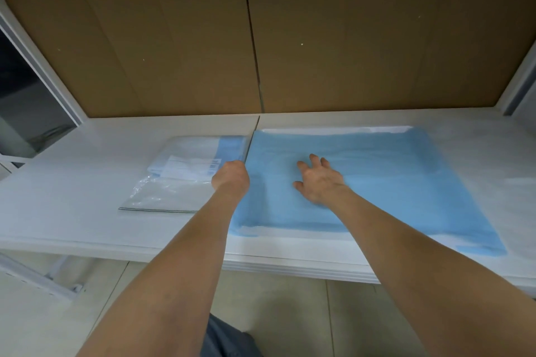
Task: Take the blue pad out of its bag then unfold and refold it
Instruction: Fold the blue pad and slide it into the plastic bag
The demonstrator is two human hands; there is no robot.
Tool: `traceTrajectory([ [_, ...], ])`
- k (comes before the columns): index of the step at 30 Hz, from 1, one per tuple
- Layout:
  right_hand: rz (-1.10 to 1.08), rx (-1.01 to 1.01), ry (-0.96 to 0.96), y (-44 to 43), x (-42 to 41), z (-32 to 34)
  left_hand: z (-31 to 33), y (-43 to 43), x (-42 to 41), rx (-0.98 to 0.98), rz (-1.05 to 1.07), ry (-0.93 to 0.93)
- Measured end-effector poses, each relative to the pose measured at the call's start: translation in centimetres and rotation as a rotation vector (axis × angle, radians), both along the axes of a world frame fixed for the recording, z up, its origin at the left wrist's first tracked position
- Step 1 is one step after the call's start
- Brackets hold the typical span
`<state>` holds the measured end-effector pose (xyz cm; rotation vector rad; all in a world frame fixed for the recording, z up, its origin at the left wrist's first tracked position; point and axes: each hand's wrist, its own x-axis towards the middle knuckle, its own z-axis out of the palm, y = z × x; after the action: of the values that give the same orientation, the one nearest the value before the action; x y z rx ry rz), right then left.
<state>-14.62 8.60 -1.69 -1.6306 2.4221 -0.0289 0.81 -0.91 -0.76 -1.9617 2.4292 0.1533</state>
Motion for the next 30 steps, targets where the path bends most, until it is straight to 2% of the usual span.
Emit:
traceTrajectory([
  [6,0.008,0.006,-0.001,0.1,-0.2,0.2,0.3,0.4,-0.5,-0.124,-0.023,-0.023],
  [11,0.003,-0.028,-0.007,0.6,-0.8,0.9,1.7,0.8,-2.1,-0.227,-0.075,0.106],
  [16,-0.062,-0.157,-0.096,1.2,-1.9,2.0,3.7,2.2,-5.2,-0.199,-0.125,0.297],
  [19,-0.193,-0.251,-0.338,1.3,-2.8,3.3,4.6,3.0,-7.6,-0.124,-0.156,0.418],
  [25,-0.435,-0.403,-1.038,2.9,-4.3,5.6,5.2,5.4,-12.3,0.121,-0.298,0.662],
  [30,-0.626,-0.499,-1.299,5.4,-6.8,6.4,5.1,7.9,-15.8,0.275,-0.425,0.698],
])
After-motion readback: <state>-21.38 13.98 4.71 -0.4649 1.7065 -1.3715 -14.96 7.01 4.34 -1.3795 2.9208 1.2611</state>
